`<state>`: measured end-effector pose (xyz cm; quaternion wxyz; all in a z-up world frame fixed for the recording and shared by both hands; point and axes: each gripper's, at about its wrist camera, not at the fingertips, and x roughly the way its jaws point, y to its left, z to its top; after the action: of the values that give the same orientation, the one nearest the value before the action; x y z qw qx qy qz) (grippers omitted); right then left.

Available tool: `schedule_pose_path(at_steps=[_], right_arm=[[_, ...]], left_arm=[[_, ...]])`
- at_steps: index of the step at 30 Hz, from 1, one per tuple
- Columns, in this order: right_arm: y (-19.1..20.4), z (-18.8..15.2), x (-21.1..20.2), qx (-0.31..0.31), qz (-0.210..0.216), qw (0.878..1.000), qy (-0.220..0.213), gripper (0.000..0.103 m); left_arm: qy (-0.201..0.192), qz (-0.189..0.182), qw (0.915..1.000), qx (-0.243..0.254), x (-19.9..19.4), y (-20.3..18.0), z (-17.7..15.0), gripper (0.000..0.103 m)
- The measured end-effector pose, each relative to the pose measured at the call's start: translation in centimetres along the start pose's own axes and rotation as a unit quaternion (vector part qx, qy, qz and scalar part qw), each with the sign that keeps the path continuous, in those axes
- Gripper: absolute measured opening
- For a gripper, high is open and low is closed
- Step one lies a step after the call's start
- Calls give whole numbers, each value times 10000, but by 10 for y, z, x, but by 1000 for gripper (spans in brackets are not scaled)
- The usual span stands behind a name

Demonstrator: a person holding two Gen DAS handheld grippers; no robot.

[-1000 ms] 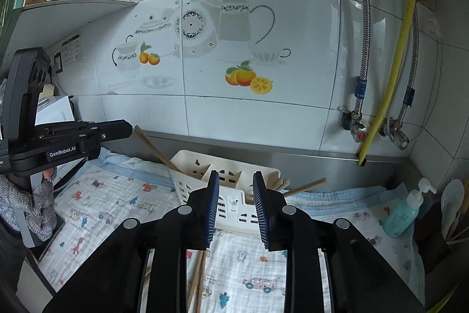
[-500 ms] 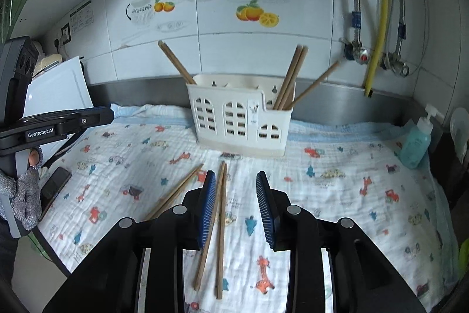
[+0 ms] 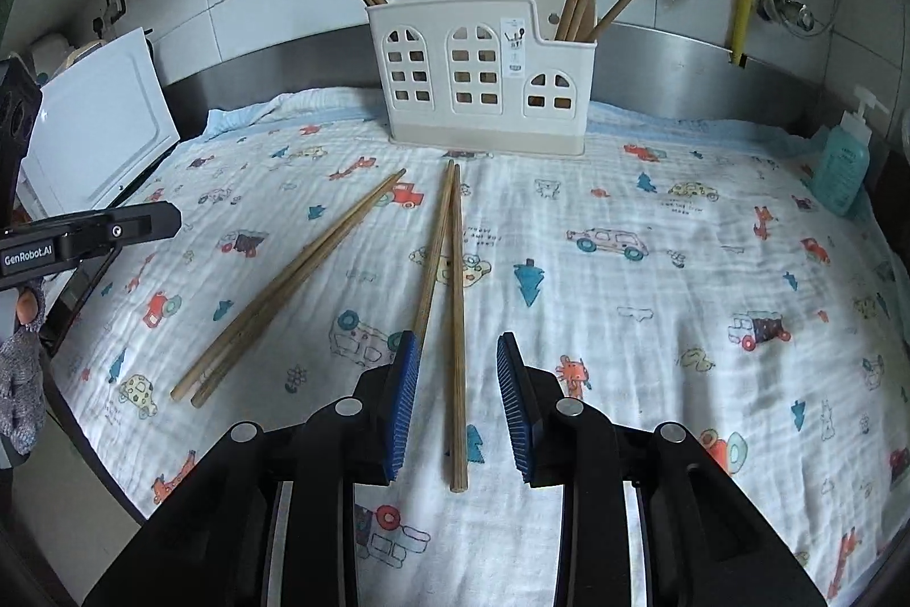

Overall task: Organize utensils
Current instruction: 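Move back over the blanket and close the left tool on a chopstick while the right tool grasps another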

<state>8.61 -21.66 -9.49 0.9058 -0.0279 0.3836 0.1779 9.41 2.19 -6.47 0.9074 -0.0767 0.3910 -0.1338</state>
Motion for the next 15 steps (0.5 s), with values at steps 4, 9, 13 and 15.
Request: schedule_pose_path(at_steps=[4, 9, 13, 15], right_arm=[[0, -3, 9, 28, 2, 10000, 74, 25], [-4, -4, 18, 94, 21, 9998, 155, 22], [-3, -4, 25, 97, 30, 9997, 213, 20], [-3, -5, 29, 106, 38, 9996, 253, 16]], left_arm=[[91, 73, 9999, 43, 4, 1, -10, 25], [181, 41, 9998, 37, 6, 1, -18, 25], [255, 14, 9996, 97, 11, -3, -24, 25], [293, 11, 9995, 143, 13, -5, -28, 25]])
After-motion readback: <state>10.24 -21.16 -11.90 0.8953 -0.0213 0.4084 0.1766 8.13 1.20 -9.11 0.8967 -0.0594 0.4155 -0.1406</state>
